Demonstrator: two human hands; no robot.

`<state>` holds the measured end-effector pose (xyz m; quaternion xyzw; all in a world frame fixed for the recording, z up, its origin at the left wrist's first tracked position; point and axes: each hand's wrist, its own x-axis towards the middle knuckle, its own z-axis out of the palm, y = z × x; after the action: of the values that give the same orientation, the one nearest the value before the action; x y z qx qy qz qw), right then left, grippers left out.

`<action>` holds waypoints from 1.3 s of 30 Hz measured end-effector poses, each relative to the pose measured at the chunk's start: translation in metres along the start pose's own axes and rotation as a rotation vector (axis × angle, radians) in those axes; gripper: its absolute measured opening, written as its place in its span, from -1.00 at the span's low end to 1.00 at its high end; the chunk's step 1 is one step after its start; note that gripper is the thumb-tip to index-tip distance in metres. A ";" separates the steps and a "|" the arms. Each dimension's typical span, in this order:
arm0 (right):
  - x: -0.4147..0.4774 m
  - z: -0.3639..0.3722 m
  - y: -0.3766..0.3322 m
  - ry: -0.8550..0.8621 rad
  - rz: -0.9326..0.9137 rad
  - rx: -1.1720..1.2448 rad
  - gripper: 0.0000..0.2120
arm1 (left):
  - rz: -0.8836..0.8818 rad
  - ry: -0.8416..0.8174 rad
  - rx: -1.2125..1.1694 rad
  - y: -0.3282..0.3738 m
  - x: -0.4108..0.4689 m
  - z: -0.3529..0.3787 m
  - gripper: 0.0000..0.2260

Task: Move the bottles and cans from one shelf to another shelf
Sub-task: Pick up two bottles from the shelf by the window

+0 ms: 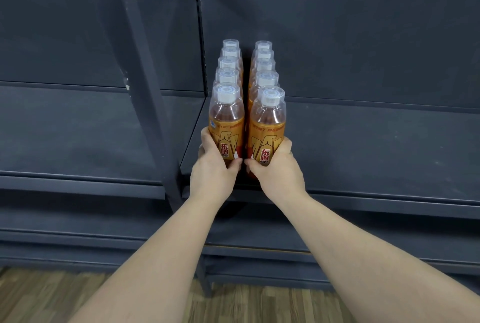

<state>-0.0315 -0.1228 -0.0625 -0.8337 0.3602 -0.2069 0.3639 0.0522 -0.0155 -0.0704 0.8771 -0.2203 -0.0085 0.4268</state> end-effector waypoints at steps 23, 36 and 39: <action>-0.031 -0.063 0.023 -0.169 -0.030 -0.072 -0.15 | -0.056 0.111 -0.015 0.027 -0.048 -0.003 -0.39; -0.066 -0.169 0.107 -0.153 -0.187 -0.476 -0.42 | 0.304 -0.208 0.320 0.121 -0.120 0.065 -0.43; -0.076 -0.207 0.137 -0.105 -0.114 -0.514 -0.42 | 0.391 -0.264 0.362 0.155 -0.139 0.091 -0.46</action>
<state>-0.2683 -0.2260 -0.0383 -0.9273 0.3339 -0.0850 0.1462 -0.1506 -0.1121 -0.0360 0.8713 -0.4364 -0.0005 0.2246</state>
